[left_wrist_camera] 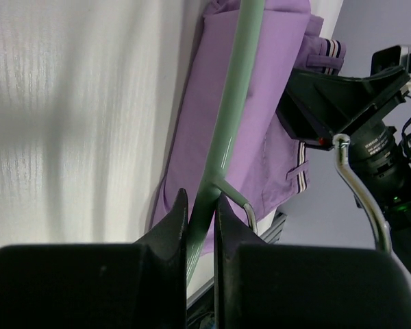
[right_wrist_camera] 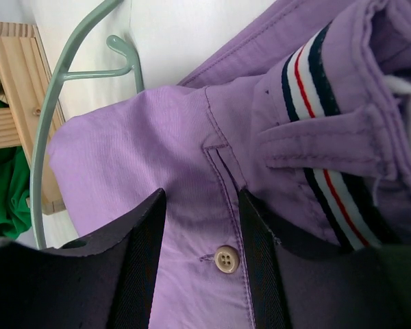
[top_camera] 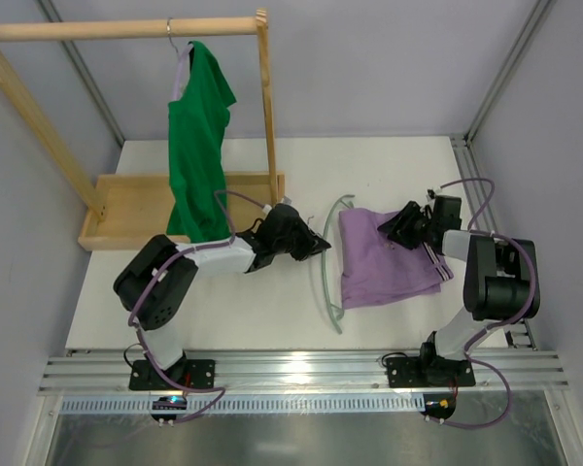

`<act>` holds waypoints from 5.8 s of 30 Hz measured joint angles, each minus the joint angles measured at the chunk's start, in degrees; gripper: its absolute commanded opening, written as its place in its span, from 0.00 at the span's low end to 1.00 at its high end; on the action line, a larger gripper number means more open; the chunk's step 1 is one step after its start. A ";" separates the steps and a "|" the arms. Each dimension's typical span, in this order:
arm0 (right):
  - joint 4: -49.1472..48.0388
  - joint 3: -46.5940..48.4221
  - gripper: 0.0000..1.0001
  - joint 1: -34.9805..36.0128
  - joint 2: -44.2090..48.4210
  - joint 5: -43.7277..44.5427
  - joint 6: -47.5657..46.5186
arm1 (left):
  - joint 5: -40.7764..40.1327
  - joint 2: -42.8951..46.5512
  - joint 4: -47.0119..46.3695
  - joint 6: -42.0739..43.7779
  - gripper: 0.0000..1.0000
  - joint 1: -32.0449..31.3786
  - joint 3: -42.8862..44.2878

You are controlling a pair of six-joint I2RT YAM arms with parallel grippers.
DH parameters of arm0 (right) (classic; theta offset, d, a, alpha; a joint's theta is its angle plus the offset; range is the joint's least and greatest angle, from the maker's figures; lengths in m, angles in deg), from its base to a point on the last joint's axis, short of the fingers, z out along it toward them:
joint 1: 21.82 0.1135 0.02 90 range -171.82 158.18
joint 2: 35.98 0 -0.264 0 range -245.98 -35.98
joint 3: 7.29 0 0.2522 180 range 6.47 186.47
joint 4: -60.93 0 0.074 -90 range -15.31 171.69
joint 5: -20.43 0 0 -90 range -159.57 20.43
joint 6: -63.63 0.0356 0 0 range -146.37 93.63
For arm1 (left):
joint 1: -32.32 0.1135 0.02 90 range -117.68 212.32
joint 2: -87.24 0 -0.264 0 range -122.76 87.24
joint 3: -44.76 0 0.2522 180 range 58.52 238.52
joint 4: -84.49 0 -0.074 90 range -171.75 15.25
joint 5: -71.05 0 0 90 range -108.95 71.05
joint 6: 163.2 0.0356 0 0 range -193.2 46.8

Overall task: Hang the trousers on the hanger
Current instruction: Place trousers on hanger

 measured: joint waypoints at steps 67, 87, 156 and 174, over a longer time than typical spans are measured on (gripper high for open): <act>34.01 13.49 0.58 -4.00 4.52 19.39 -16.37 | 3.85 -4.48 -1.97 7.87 0.01 0.85 4.24; 32.26 -1.36 0.04 -11.91 23.56 26.14 -9.03 | 4.52 -4.55 -2.47 7.08 0.00 1.51 3.63; 21.55 18.58 0.04 -9.05 -3.93 2.82 -18.38 | 14.60 -7.58 2.40 13.46 0.01 4.83 9.25; 20.72 9.46 0.04 -15.19 5.05 15.47 -13.09 | 12.35 -6.67 -0.13 10.03 0.01 5.25 6.40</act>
